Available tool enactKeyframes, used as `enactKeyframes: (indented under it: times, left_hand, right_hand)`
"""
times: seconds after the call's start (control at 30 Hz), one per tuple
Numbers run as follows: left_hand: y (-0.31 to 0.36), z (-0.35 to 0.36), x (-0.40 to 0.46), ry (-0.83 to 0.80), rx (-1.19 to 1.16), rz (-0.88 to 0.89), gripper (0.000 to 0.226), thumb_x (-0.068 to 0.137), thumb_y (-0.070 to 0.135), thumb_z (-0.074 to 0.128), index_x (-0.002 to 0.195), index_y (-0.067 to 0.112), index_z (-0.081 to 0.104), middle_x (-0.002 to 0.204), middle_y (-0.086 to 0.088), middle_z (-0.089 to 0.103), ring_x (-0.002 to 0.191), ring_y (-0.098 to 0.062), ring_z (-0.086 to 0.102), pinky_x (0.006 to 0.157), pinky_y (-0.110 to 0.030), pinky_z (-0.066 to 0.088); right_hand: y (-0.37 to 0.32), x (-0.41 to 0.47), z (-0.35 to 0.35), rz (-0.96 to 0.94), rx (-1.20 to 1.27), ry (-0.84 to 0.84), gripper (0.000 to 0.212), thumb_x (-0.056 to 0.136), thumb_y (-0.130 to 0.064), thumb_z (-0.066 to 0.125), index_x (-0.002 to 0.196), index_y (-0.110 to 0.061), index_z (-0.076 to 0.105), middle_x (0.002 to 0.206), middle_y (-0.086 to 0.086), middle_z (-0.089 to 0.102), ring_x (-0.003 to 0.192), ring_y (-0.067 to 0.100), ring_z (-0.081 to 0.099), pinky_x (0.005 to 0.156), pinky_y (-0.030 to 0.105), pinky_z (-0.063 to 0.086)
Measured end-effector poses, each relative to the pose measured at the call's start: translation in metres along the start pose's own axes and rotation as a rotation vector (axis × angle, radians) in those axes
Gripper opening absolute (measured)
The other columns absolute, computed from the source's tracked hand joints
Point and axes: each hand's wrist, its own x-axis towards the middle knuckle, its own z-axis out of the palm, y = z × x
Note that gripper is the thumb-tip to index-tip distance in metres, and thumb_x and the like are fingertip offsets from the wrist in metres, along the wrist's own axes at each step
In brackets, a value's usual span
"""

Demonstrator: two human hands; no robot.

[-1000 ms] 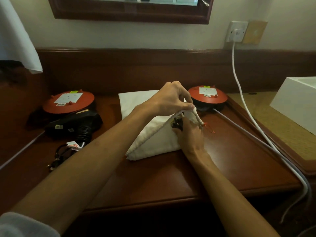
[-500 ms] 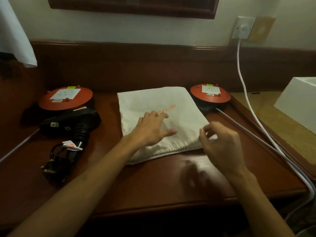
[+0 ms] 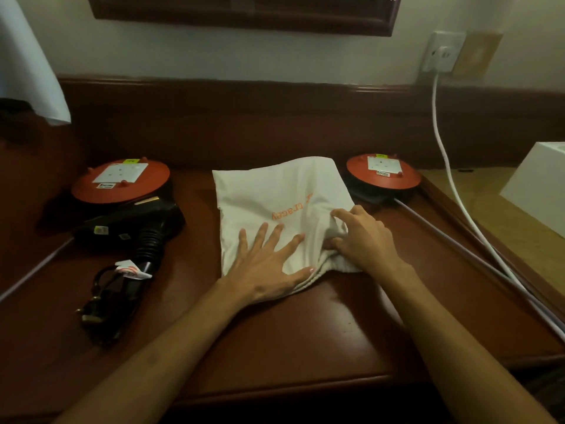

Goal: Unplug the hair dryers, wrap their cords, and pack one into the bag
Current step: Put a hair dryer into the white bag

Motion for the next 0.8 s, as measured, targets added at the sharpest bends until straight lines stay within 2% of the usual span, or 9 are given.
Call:
enactKeyframes:
  times: [0.1,0.17,0.23,0.37,0.43,0.53,0.67,0.77,0.8]
  left_hand:
    - [0.001,0.0,-0.002,0.02,-0.02,-0.01,0.086,0.078,0.093,0.012,0.153,0.055,-0.004,0.169,0.003,-0.014,0.153,-0.026,-0.021,0.117,-0.064,-0.014]
    - [0.001,-0.002,-0.002,0.026,-0.042,-0.014,0.091,0.074,0.096,0.01,0.154,0.054,-0.002,0.169,0.002,-0.013,0.153,-0.027,-0.021,0.116,-0.065,-0.014]
    - [0.001,-0.002,-0.004,0.019,-0.044,-0.031,0.095,0.071,0.098,0.008,0.154,0.054,-0.004,0.168,0.001,-0.014,0.152,-0.03,-0.023,0.116,-0.065,-0.015]
    - [-0.006,0.001,-0.01,0.026,-0.046,-0.066,0.094,0.071,0.099,0.011,0.151,0.057,-0.012,0.167,0.006,-0.019,0.151,-0.024,-0.027,0.117,-0.062,-0.017]
    - [-0.007,0.002,-0.011,0.024,-0.065,-0.058,0.094,0.072,0.098,0.012,0.152,0.056,-0.01,0.167,0.009,-0.02,0.151,-0.019,-0.028,0.118,-0.059,-0.018]
    - [-0.008,0.003,-0.012,0.026,-0.068,-0.044,0.093,0.074,0.097,0.012,0.154,0.053,-0.008,0.167,0.01,-0.02,0.15,-0.017,-0.029,0.118,-0.058,-0.019]
    - [-0.01,0.004,-0.012,0.037,-0.074,-0.061,0.091,0.076,0.096,0.012,0.154,0.053,-0.007,0.167,0.009,-0.019,0.151,-0.017,-0.027,0.118,-0.058,-0.018]
    - [-0.009,0.003,-0.012,0.037,-0.084,-0.062,0.094,0.073,0.098,0.013,0.154,0.053,-0.005,0.168,0.008,-0.016,0.152,-0.018,-0.025,0.118,-0.059,-0.017]
    - [-0.009,0.003,-0.012,0.041,-0.084,-0.063,0.095,0.073,0.098,0.013,0.154,0.053,-0.005,0.168,0.008,-0.016,0.152,-0.019,-0.024,0.118,-0.059,-0.016]
  right_hand:
    - [-0.006,0.004,-0.018,-0.068,0.041,-0.073,0.065,0.086,-0.042,0.072,0.145,-0.03,0.046,0.144,0.001,0.05,0.129,0.027,0.051,0.105,0.048,0.044]
    - [-0.024,0.012,-0.026,-0.227,0.069,0.008,0.058,0.092,-0.033,0.066,0.147,-0.026,0.048,0.152,0.0,0.045,0.141,0.023,0.04,0.116,0.045,0.03]
    - [-0.036,0.029,-0.02,-0.332,0.0,0.049,0.053,0.099,-0.034,0.054,0.149,-0.023,0.044,0.159,0.001,0.038,0.149,0.021,0.028,0.122,0.044,0.02]
    - [-0.031,0.044,0.016,-0.278,-0.49,-0.056,0.061,0.106,-0.032,0.031,0.16,-0.01,0.014,0.169,0.013,0.005,0.156,0.035,-0.002,0.123,0.06,0.003]
    - [-0.04,0.045,0.022,-0.266,-0.797,-0.087,0.065,0.106,-0.037,0.028,0.16,-0.005,0.01,0.167,0.022,0.0,0.154,0.043,-0.007,0.121,0.065,-0.001]
    - [-0.06,0.051,0.024,-0.258,-0.942,-0.151,0.065,0.104,-0.045,0.033,0.158,-0.008,0.023,0.165,0.028,0.003,0.152,0.048,-0.005,0.121,0.065,-0.001]
    - [-0.064,0.057,0.018,-0.193,-0.926,-0.189,0.062,0.106,-0.04,0.034,0.158,-0.007,0.022,0.165,0.028,0.006,0.153,0.047,0.003,0.122,0.062,0.01]
    - [-0.064,0.067,0.009,-0.308,-0.799,-0.069,0.049,0.104,-0.031,0.043,0.147,-0.006,0.043,0.156,0.027,0.037,0.145,0.044,0.032,0.12,0.058,0.024]
    - [-0.062,0.073,0.004,-0.332,-0.703,-0.007,0.048,0.103,-0.028,0.046,0.146,-0.006,0.044,0.155,0.025,0.039,0.144,0.042,0.034,0.119,0.057,0.026]
